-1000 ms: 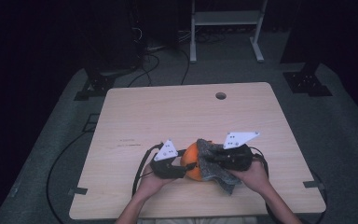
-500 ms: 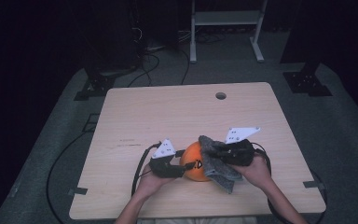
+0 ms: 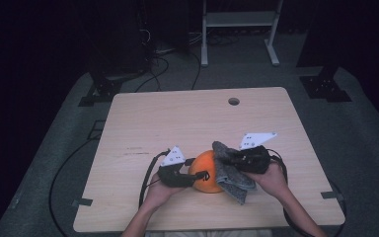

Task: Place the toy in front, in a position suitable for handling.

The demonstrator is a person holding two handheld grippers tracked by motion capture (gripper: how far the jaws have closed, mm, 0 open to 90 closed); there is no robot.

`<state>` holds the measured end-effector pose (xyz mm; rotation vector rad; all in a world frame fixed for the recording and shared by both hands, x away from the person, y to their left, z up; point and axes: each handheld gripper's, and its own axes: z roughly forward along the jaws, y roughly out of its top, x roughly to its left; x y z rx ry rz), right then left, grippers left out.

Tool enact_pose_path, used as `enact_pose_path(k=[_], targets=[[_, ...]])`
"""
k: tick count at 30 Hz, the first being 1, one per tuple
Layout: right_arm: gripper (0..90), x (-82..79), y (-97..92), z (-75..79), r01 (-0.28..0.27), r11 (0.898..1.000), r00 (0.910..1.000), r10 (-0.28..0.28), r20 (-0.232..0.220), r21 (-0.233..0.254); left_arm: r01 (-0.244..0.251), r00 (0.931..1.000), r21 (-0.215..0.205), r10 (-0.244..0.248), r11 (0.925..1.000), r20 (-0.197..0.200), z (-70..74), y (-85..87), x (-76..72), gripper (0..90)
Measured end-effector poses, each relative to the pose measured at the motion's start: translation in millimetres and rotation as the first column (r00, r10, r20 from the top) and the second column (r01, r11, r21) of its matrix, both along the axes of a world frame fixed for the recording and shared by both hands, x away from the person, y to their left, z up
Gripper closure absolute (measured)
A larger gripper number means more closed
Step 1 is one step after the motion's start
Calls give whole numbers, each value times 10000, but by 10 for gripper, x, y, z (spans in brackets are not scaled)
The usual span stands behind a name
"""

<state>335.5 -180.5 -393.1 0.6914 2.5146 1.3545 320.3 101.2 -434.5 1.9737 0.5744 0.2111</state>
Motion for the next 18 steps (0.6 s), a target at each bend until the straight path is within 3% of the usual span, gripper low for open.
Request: enact_pose_path(k=[2, 4, 6, 8, 11, 13, 15, 16, 18], targets=[[787, 17, -66, -79, 137, 9998, 9994, -133, -307, 128, -30, 9998, -210, 25, 9998, -218, 9, -4, 14, 363], [788, -32, -76, -132, 125, 9996, 9992, -115, -384, 270, -194, 9970, -516, 155, 9985, -754, 28, -29, 47, 225], [789, -101, -28, -146, -176, 9992, 9993, 189, -338, 359, -192, 9917, -566, 118, 9982, -1277, 24, -63, 84, 120], [788, -169, 44, -123, -588, 9974, 9979, 599, -254, 422, -191, 9908, -298, 149, 9994, -1346, 1, -106, 91, 108], [788, -249, 159, -44, -765, 9968, 9966, 771, 275, -214, -211, 9969, -97, 203, 9997, -758, 9, -88, 55, 300], [788, -236, 142, 20, -676, 9977, 9969, 677, 390, -51, -133, 9998, -92, 132, 9999, -124, 34, -91, 15, 378], [788, -203, 102, 67, -510, 9986, 9973, 501, 541, 166, -82, 9958, 306, 54, 9995, 919, 66, -134, -53, 413], [788, -187, 82, 71, -428, 9988, 9979, 415, 506, 238, -121, 9928, 464, 65, 9988, 1192, 78, -154, -70, 415], [789, -157, 51, 30, -280, 9994, 9987, 271, 430, 209, -26, 9912, 617, -56, 9981, 1322, 70, -162, -73, 416]])
